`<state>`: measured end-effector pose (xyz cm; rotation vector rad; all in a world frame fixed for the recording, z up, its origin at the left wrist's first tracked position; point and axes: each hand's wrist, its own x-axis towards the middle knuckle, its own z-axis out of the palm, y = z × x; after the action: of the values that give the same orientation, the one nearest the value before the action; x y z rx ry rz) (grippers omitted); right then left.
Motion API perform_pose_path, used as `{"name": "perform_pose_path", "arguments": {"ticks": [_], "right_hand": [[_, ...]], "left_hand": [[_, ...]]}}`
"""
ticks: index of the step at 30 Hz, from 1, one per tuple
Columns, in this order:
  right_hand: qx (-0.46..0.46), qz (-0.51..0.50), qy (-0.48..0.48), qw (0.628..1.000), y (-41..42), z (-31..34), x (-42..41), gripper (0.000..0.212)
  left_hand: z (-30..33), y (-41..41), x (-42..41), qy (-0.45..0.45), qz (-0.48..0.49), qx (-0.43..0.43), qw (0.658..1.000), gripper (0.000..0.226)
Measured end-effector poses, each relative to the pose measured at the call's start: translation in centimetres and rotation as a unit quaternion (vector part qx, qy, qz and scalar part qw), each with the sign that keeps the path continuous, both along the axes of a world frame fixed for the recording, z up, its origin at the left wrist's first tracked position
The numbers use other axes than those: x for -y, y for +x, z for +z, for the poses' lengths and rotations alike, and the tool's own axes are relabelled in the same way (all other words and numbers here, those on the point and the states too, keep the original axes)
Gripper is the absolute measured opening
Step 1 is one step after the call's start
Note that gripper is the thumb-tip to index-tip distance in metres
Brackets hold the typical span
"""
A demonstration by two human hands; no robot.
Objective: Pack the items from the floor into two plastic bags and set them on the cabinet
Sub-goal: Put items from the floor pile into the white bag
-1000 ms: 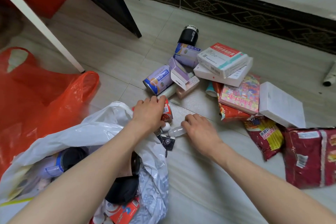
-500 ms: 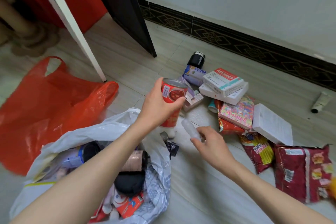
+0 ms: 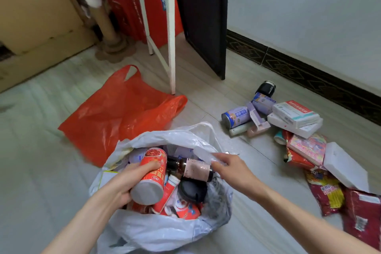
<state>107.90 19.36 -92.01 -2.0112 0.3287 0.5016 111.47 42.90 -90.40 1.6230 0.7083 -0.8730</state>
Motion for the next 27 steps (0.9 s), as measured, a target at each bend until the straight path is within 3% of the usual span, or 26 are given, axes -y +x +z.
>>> {"name": "perform_pose_path", "arguments": {"ticks": [5,9,12,15,19,24,27], "right_hand": [[0.011,-0.022,-0.098,0.995,2.5,-1.9,-3.2,0.03],[0.031,-0.068,-0.103,0.992,4.7,-3.1,-4.4,0.029],[0.052,-0.075,-0.089,0.992,5.6,-3.6,-4.7,0.038],[0.083,-0.066,-0.059,0.993,5.7,-3.7,-4.6,0.038],[0.113,0.023,-0.133,0.984,4.7,-4.3,-4.1,0.031],[0.126,0.183,-0.194,0.956,2.3,-5.5,-3.6,0.037],[0.132,0.274,-0.224,0.926,0.7,-5.9,-3.2,0.048]], "left_hand": [[-0.3,1.6,-1.3,0.104,-0.082,0.077,0.988,0.045],[-1.8,4.1,-0.7,0.189,-0.138,0.156,0.96,0.053],[-3.1,5.4,0.6,0.295,-0.223,0.241,0.897,0.065],[-4.2,6.0,1.6,0.338,-0.302,0.297,0.84,0.068],[-5.9,7.0,2.4,0.368,-0.365,0.297,0.802,0.069],[-6.8,6.1,2.3,0.328,-0.349,0.343,0.808,0.058],[-7.3,3.4,1.4,0.324,-0.364,0.383,0.785,0.062]]}}
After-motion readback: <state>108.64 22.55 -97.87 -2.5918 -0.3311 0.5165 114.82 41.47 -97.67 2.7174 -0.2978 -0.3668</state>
